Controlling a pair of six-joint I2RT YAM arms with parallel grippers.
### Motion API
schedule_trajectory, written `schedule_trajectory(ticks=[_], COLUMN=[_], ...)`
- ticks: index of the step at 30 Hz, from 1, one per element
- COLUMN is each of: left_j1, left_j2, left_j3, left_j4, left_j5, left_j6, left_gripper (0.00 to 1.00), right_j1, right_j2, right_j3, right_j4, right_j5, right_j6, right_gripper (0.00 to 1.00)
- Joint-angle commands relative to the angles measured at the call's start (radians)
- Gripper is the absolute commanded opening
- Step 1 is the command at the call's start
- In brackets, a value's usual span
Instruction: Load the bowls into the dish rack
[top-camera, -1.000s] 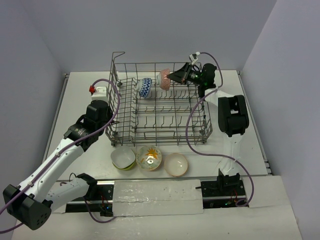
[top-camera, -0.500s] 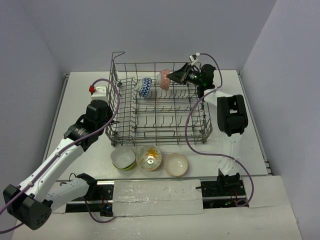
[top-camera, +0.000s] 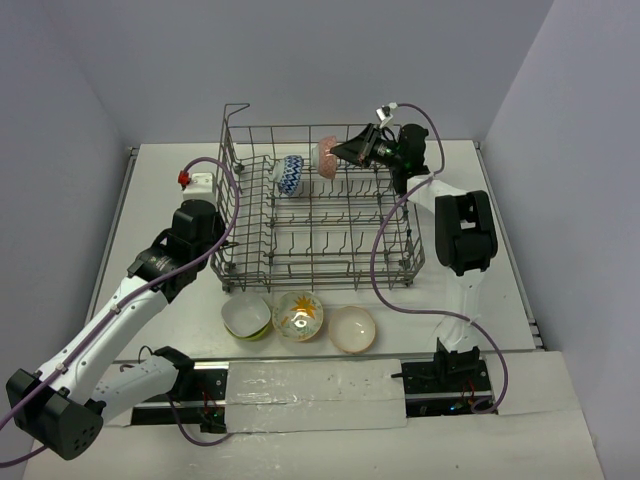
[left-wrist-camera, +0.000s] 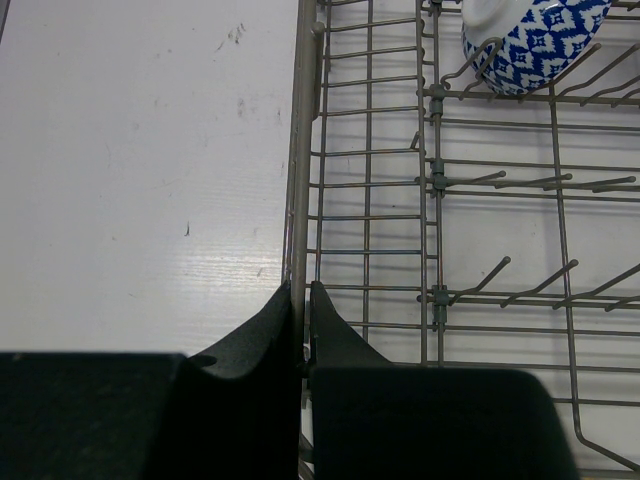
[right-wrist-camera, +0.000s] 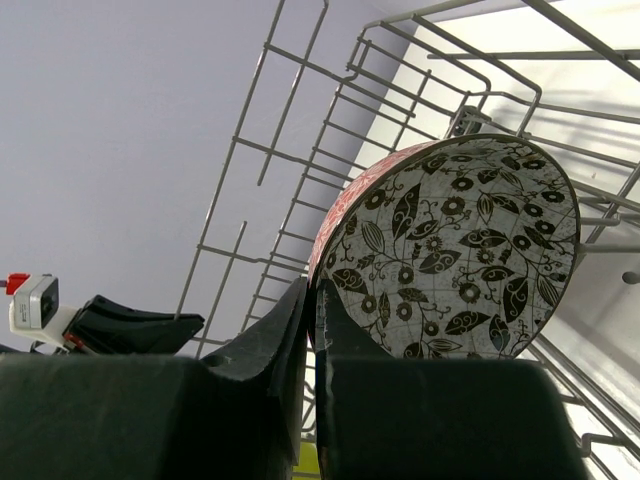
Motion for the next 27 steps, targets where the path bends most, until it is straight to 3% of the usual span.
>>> schedule_trajectory(ticks=[1, 12, 27], left_j1=[0.019, 0.019, 0.019], left_j2=[0.012, 0.010, 0.012], left_j3=[-0.002, 0.000, -0.003], left_j4=[-0.025, -0.023, -0.021], left_j5=[-0.039, -0.034, -0.022], left_j6=[0.017, 0.017, 0.018], left_gripper=[0.00, 0.00, 0.00], right_j1=[0.018, 0.032, 0.031], right_j2=[-0.094, -0.102, -0.071], right_j3=[0.057, 0.075, -0.038], right_j4=[0.033, 0.014, 0.005], right_j5=[0.001, 0.030, 0.044], right_j6=[-0.011, -0.021, -0.099], right_gripper=[0.00, 0.00, 0.00])
